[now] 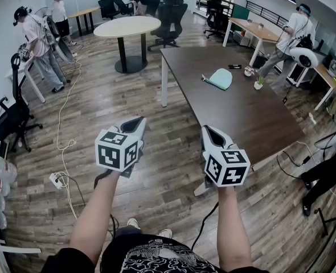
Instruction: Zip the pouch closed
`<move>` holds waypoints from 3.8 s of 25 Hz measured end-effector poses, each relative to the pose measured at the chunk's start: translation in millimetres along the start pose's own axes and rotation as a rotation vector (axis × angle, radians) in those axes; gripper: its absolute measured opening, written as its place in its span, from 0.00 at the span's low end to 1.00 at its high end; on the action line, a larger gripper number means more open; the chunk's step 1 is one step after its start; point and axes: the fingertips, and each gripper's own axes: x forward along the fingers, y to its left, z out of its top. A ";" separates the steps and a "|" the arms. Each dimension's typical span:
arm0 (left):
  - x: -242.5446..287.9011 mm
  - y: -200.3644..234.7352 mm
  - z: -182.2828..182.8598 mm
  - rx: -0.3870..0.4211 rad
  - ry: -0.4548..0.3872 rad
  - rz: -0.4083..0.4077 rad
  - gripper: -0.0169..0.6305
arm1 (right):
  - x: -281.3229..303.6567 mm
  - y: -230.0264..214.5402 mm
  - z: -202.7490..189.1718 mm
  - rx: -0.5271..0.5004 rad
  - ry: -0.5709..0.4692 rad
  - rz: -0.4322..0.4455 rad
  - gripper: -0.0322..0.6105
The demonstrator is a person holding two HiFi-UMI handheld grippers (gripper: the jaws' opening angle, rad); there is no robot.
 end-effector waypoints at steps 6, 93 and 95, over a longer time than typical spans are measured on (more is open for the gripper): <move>1.1 -3.0 -6.0 0.000 0.007 -0.017 0.03 | -2.1 0.0 -5.3 0.008 -0.001 -0.010 0.05; 460.5 131.2 76.0 0.068 0.149 -0.428 0.50 | 297.0 -260.8 26.5 0.185 0.044 -0.531 0.63; 477.0 128.6 80.7 0.068 0.153 -0.423 0.50 | 303.3 -277.8 28.4 0.185 0.050 -0.532 0.63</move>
